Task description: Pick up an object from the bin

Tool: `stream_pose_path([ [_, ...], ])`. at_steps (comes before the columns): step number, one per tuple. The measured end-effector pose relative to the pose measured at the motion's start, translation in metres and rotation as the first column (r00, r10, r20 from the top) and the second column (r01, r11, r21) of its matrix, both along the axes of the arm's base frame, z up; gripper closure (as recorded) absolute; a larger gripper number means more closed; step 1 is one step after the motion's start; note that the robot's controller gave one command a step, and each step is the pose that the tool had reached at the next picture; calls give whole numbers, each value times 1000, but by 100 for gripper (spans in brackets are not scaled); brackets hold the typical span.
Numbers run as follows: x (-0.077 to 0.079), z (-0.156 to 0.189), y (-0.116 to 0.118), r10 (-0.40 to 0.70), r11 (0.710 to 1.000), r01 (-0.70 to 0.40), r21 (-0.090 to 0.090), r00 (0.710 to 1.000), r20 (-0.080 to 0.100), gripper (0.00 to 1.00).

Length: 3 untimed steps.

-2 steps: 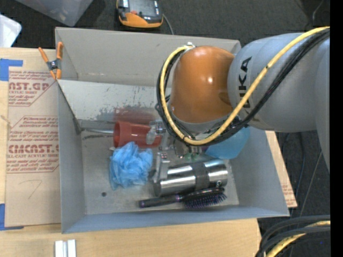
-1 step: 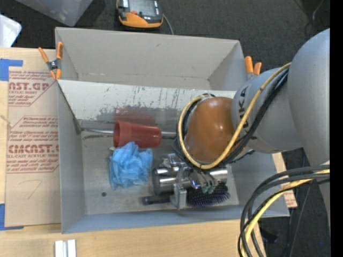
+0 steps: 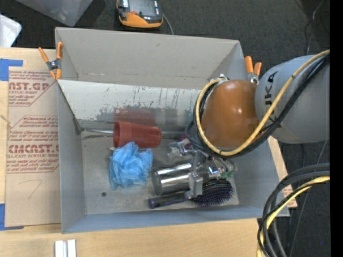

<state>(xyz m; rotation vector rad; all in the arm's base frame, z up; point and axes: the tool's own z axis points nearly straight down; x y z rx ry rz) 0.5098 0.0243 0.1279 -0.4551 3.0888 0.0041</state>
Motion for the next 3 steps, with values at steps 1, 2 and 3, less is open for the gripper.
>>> stream_pose_path([
  [1,-8,-61,15,-147,989,147,0,989,-11,0],
  [2,-3,-56,-27,-85,996,85,5,996,3,0],
  [3,-3,-56,11,-128,992,128,5,992,3,100],
])
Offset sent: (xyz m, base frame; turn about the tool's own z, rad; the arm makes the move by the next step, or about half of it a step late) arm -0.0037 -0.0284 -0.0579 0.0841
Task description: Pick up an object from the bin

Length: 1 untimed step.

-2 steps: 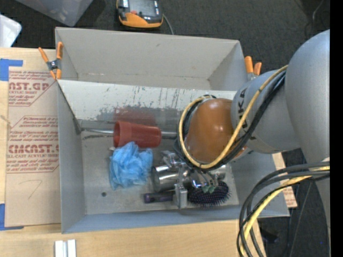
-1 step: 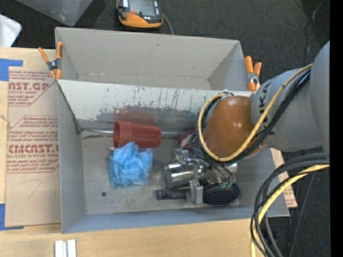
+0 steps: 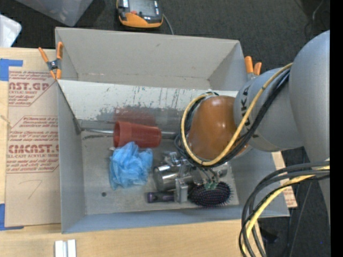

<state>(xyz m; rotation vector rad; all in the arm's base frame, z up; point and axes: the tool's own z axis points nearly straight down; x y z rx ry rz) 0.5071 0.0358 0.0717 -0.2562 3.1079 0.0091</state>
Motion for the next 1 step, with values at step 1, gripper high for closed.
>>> stream_pose_path([
  [1,0,0,0,0,1000,0,0,1000,0,100],
])
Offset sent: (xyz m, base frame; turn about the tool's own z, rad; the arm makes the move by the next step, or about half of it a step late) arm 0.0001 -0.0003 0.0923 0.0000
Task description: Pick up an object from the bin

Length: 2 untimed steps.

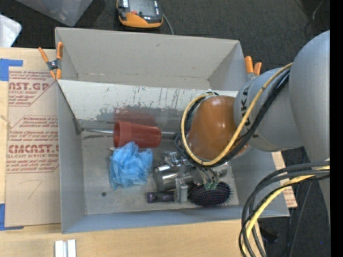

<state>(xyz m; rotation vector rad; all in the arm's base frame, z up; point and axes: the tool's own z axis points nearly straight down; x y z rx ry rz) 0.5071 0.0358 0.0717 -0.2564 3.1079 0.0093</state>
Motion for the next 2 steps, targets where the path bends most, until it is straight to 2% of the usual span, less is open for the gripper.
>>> stream_pose_path([
  [2,0,12,1,1,1000,-1,1,1000,3,100],
])
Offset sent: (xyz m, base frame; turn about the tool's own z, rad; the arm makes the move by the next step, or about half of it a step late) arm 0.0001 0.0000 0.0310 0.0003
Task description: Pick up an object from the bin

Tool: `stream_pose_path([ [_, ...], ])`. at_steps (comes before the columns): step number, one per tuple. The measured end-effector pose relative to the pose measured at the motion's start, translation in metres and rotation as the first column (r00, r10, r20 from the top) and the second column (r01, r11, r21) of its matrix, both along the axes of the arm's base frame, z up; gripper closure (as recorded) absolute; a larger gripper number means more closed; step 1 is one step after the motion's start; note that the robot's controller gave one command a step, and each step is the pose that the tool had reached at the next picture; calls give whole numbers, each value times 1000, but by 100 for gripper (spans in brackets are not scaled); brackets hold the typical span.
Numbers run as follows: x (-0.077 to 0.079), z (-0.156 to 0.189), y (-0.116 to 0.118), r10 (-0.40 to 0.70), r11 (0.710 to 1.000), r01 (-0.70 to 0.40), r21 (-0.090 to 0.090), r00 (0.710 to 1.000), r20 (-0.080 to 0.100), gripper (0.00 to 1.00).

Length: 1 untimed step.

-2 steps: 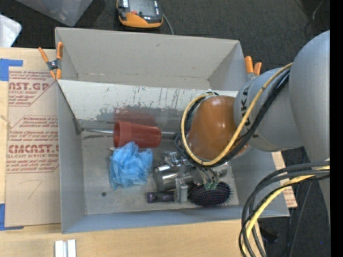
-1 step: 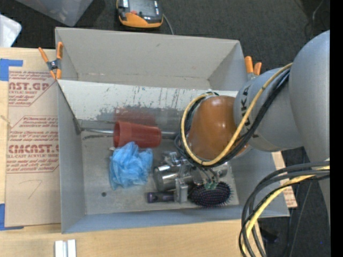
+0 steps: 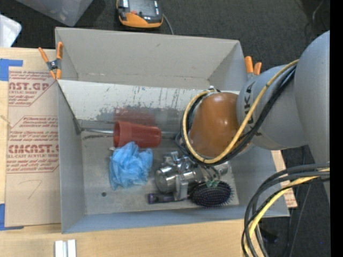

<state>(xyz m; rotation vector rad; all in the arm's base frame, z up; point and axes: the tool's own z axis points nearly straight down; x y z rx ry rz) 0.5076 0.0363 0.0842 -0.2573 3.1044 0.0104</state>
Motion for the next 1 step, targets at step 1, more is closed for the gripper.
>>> stream_pose_path([
  [1,-2,33,1,0,1000,0,0,1000,-7,100],
])
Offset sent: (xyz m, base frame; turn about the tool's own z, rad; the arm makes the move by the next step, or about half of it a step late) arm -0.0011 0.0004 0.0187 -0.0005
